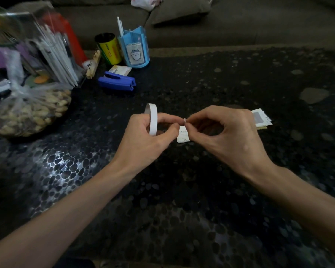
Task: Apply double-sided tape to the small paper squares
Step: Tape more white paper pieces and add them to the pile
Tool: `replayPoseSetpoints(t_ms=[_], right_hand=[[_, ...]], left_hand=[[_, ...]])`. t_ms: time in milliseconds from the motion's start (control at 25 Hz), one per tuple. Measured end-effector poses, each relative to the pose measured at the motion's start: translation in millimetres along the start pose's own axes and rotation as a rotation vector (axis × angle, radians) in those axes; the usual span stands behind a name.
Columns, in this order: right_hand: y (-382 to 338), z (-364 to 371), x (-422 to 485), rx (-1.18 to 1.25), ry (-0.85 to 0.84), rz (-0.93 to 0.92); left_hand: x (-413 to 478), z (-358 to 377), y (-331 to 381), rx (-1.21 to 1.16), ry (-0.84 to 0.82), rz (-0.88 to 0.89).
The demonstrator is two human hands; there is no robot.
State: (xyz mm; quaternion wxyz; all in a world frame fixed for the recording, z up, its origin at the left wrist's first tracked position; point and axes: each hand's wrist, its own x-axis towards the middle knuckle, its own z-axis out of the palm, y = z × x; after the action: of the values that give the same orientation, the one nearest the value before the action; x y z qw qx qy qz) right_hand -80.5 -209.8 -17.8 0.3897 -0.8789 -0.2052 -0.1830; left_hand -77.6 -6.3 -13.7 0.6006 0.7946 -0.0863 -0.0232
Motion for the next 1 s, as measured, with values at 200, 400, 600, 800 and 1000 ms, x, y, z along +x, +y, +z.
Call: replayPoseSetpoints(t_ms=[200,400,600,800,1000], right_hand=[[0.6,-1.5,0.7,-0.003,-0.025,-0.009],[0.8,-1.2,1.3,0.003,-0.021,-0.006],[2.1,-0.2,0.8,0.012,-0.024,-0.008],[3.1,-0.1,0.7,0.01,-0.021,-0.011],[4.3,0.8,0.5,0.001,-0.006,-0.015]], left_hand=[[0.3,-0.7,-0.6,0.015,0.001,0.012],[0.5,-0.4,-0.9,0.019,0.0,0.017],[0.2,-0.4,-0.5,0.023,0.001,0.009],[-0.3,-0.5,-0.5,0.018,0.002,0.011],[0.1,0.0,-1.8,0.015,-0.001,0.005]])
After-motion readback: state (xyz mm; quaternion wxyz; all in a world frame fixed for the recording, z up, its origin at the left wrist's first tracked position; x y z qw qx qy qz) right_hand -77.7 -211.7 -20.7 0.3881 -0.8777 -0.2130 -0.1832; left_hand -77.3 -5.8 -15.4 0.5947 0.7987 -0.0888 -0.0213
